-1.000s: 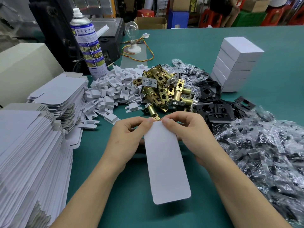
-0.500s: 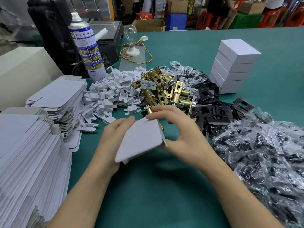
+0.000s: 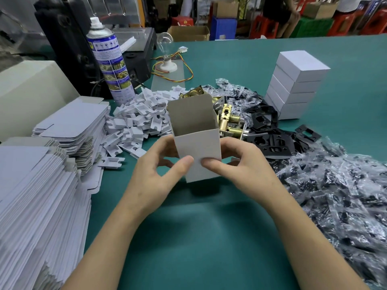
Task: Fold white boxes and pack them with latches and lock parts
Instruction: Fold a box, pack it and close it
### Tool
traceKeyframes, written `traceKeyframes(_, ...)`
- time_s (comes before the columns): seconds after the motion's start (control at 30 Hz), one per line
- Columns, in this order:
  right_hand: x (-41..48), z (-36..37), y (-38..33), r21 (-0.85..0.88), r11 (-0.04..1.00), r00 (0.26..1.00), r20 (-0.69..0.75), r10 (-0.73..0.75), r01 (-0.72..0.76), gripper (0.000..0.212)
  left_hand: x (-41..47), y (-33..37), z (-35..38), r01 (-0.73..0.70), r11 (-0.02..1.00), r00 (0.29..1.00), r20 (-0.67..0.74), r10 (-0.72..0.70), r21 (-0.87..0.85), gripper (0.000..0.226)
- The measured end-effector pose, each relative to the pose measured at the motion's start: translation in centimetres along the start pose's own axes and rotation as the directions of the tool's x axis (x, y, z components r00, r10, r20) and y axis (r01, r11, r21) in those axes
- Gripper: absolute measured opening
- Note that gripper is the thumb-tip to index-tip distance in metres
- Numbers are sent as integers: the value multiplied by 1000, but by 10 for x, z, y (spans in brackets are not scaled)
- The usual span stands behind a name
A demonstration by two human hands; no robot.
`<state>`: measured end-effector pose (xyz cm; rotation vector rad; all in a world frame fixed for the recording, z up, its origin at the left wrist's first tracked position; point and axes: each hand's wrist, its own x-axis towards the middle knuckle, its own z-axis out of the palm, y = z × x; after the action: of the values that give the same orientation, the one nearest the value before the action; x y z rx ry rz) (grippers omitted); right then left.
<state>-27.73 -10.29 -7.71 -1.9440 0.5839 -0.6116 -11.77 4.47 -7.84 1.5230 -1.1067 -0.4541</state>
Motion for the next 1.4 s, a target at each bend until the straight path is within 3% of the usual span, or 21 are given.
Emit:
traceKeyframes(0.1, 0, -1, -2, 13, 1000, 994, 103, 22, -24, 40, 3, -4, -2, -24, 999, 992, -122, 19, -37, 23)
traceKeyframes(0.17, 1, -2, -1, -6, 998, 998, 4, 56, -56, 43, 4, -4, -6, -77, 981, 975, -217, 38, -176, 17)
traceKeyframes(0.23, 0, 1, 3, -161, 983, 981, -183, 63, -93, 36, 2, -4, -10, -138, 959, 952, -302, 58, -249, 16)
traceKeyframes(0.3, -1, 14, 4, -431, 891, 969, -244, 36, -142, 34, -1, -4, -11, -200, 964, 932, -338, 131, -177, 15)
traceKeyframes(0.4, -1, 38, 0, -629, 764, 984, -175, 43, -146, 42, -5, -7, -4, -241, 971, 929, -290, 230, -3, 9)
traceKeyframes(0.47, 1, 44, -2, -653, 745, 986, -163, 44, -141, 30, -7, -7, 3, -253, 966, 937, -237, 257, 49, 6)
traceKeyframes(0.7, 4, 47, -4, -688, 705, 980, -194, 51, -173, 15, -9, -1, 9, -216, 976, 972, -91, 218, 36, 23)
traceKeyframes(0.77, 4, 44, -6, -647, 743, 978, -205, 50, -174, 11, -9, -1, 9, -147, 988, 989, -14, 148, 50, 29)
traceKeyframes(0.9, -1, 37, -5, -570, 813, 966, -254, -36, -119, 29, -8, -1, 7, 4, 1000, 989, 149, -4, -2, 50)
traceKeyframes(1.0, -2, 32, -7, -610, 792, 963, -222, -151, -17, 30, -6, -2, 4, 3, 1000, 983, 185, 2, -28, 52)
traceKeyframes(1.1, 2, 27, -5, -564, 825, 933, -269, -240, 49, 26, -6, 1, 4, -22, 995, 996, 89, 31, -100, 36)
traceKeyframes(1.17, 4, 23, -2, -461, 886, 923, -315, -223, 57, 20, -6, 2, 2, -19, 990, 1000, 6, 20, -142, 32)
traceKeyframes(1.3, 1, 11, -5, -275, 959, 881, -435, -184, 64, 22, -2, 1, -2, 1, 971, 982, -181, -46, -240, 37)
traceKeyframes(1.4, -3, 2, -10, -143, 985, 828, -538, -158, 95, 20, 0, -1, -4, 9, 970, 973, -223, -65, -243, 41)
